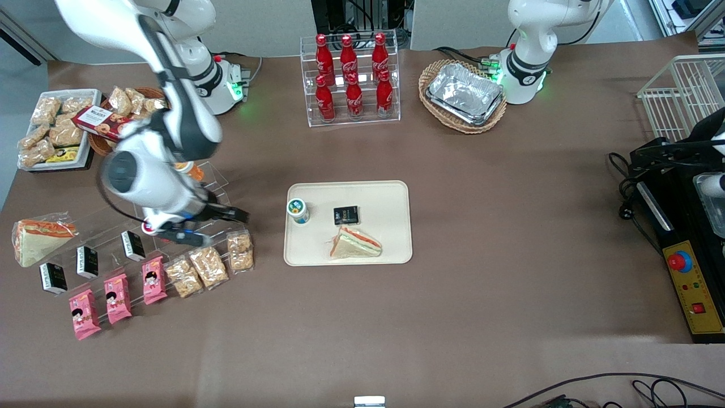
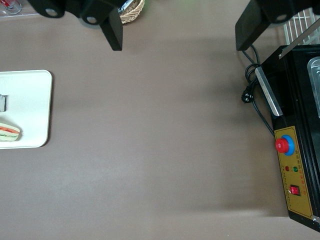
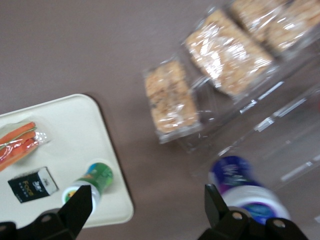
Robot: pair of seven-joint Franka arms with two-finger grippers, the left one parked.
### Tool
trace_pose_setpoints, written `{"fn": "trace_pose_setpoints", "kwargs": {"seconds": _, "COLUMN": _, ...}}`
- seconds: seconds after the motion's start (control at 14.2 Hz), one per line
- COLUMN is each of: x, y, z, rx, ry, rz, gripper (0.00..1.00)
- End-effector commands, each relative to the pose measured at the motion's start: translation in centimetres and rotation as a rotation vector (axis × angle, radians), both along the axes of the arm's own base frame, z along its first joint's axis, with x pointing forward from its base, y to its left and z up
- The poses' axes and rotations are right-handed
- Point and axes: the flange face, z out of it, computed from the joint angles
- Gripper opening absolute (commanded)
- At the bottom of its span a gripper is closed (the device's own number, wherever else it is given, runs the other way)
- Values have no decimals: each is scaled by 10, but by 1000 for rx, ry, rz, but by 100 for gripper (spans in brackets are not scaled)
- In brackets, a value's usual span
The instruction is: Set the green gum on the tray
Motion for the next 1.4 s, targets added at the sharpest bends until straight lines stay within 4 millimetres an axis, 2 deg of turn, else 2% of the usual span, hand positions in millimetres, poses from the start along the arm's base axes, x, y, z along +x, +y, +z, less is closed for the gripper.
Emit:
{"fn": "trace_pose_setpoints", "kwargs": {"seconds": 0.0, "x": -11, "y": -57, "z": 40, "rx": 39, "ry": 13, "rz": 49, "gripper": 100}}
{"fn": "trace_pose_setpoints", "kwargs": {"seconds": 0.21, "x": -16, "y": -103, "z": 71, "rx": 34, "ry": -8, "rz": 72, "gripper": 100}}
{"fn": "trace_pose_setpoints", "kwargs": {"seconds": 0.35, "x": -19, "y": -138, "z": 99, "rx": -8, "ry": -66, "rz": 108, "gripper": 100}}
{"fn": "trace_pose_setpoints", "kwargs": {"seconds": 0.63, "x": -17, "y": -190, "z": 157, "rx": -37, "ry": -74, "rz": 135, "gripper": 100}}
{"fn": "trace_pose_setpoints", "kwargs": {"seconds": 0.77, "x": -14, "y": -202, "z": 188, "rx": -69, "ry": -58, "rz": 153, "gripper": 100}}
{"fn": "trace_pose_setpoints", "kwargs": {"seconds": 1.12, "x": -16, "y": -206, "z": 246, "rx": -102, "ry": -66, "rz": 161, "gripper": 100}}
{"fn": "trace_pose_setpoints", "kwargs": {"seconds": 1.33, "x": -13, "y": -206, "z": 267, "rx": -113, "ry": -69, "rz": 160, "gripper": 100}}
